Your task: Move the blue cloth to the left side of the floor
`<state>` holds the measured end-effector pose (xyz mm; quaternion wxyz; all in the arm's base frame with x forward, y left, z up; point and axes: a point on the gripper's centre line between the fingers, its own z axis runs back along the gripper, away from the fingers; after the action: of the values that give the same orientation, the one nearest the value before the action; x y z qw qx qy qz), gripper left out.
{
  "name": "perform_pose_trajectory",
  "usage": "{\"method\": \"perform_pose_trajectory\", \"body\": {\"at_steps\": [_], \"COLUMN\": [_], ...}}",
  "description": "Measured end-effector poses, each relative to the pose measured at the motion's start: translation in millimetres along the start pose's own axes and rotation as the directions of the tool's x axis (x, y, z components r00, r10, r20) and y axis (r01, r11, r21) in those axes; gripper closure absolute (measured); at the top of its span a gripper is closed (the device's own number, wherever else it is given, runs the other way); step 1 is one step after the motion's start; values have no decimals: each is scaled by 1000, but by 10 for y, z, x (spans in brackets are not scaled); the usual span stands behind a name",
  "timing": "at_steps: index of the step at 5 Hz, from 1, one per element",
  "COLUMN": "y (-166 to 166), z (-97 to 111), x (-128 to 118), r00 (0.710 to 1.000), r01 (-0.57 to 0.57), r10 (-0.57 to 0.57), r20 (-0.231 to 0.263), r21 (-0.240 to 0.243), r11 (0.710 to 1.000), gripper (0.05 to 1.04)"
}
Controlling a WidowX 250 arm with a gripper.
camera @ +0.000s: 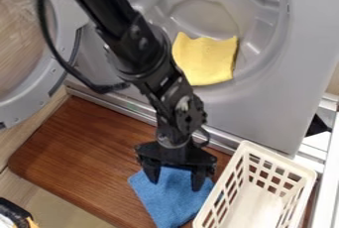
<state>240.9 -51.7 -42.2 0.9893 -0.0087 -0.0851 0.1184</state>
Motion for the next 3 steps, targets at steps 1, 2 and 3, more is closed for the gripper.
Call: {"method": "perform_pose_trajectory", "body": {"at_steps": [1,2,3], "y": [-22,-34,-12], "z": [-147,-311,-382], "x": [42,31,69], "r00": [1000,1000,1000], "r01": [4,13,16], "r10": [-4,-13,-16], "r20": [0,-18,-24], "r21": [4,7,23], "r11": [1000,1000,1000], "gripper": [83,83,83]}}
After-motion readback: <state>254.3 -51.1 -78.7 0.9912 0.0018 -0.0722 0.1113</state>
